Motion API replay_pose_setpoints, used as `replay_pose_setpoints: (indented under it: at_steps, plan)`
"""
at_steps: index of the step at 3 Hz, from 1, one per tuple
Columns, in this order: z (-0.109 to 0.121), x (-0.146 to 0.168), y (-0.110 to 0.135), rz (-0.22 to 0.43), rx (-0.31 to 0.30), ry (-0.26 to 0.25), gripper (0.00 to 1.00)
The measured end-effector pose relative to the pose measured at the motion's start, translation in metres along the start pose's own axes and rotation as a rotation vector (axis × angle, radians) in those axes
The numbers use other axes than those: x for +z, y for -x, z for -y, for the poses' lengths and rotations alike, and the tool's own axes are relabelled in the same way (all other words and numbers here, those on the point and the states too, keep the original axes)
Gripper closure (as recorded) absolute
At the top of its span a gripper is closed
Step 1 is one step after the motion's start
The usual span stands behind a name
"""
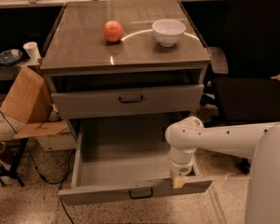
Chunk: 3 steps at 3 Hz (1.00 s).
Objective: Open middle drawer
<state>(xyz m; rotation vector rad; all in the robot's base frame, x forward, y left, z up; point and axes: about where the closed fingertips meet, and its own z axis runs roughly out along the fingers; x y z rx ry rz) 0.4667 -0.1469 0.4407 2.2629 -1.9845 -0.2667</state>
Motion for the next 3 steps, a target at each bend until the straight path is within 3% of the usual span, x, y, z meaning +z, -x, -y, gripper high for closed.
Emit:
replay_pose_setpoints:
  at_steps: [1,2,3]
  plan:
    - [-0.003,-0.008,0.003,-0.029,-0.023,0.042,0.30]
    - [-0.009,-0.026,0.009,-0.089,-0.078,0.141,0.07]
    - [-0.010,-0.030,0.011,-0.104,-0.092,0.167,0.00]
